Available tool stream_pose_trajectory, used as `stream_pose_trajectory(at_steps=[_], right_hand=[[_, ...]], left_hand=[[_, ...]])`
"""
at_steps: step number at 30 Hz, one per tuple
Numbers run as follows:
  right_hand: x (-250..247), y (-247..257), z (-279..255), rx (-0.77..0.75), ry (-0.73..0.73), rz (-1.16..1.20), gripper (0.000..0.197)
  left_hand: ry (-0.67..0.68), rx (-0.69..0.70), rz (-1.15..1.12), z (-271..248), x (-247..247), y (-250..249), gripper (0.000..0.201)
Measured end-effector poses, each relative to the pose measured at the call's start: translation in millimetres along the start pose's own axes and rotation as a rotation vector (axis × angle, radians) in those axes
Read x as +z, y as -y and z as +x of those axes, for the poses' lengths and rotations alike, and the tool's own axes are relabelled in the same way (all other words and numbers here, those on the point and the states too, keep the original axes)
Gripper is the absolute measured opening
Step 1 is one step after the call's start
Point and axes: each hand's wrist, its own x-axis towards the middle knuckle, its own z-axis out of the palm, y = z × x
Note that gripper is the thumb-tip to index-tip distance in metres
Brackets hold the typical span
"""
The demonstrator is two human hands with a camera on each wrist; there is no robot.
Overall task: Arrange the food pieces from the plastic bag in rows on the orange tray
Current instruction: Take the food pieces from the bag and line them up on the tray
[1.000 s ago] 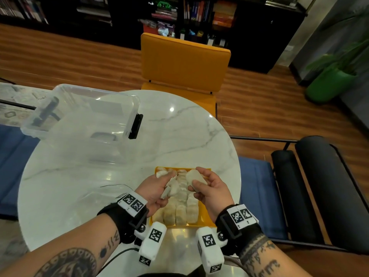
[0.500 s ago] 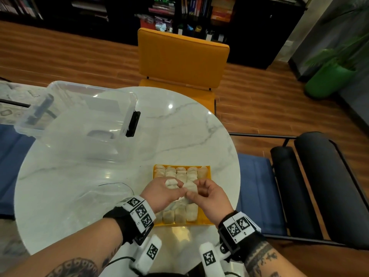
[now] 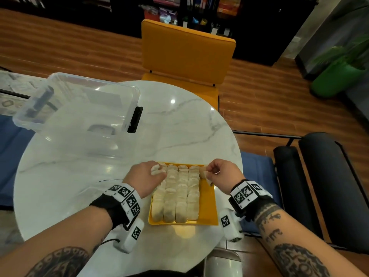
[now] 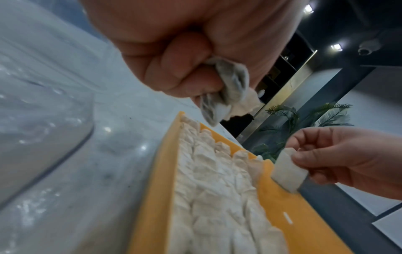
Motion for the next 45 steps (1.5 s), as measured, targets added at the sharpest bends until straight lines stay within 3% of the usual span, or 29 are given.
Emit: stream_pose_trajectory(at_steps=[3, 6, 12, 15, 30, 33, 37, 41, 45], right_hand=[[2, 0, 10, -0.013, 0.089, -0.129, 0.013], [7, 3, 18, -0.026, 0.159, -0.258, 0.01], [13, 6, 35, -0.018, 0.186, -0.522, 0.004], [15, 7, 41, -0.016, 0.178, -0.586, 0.012], [17, 6, 39, -0.082, -0.003, -0.534, 0.011], [15, 10, 33, -0.11, -0.01, -0.463, 0.008], [19, 26, 9, -0.233, 0.001, -0.181, 0.01], [36, 46, -20, -0.208, 0.16, 0.278, 0.033], [45, 54, -32, -0.108, 0.133, 0.587, 0.019]], left_hand=[[-0.004, -0.061, 0.088, 6, 0, 11, 0.051], [0.04, -0.092, 0.192, 8, 5, 18, 0.061], [0.077, -0.095, 0.29, 6, 11, 23, 0.055], [0.077, -0.098, 0.291, 6, 11, 25, 0.055], [0.053, -0.051, 0.283, 3, 6, 21, 0.052], [0.0, -0.034, 0.121, 2, 2, 14, 0.04], [-0.063, -0.002, -0.302, 1, 2, -2, 0.017], [-0.072, 0.005, -0.58, 2, 9, -20, 0.02], [-0.015, 0.0, -0.694, 1, 19, -28, 0.03]])
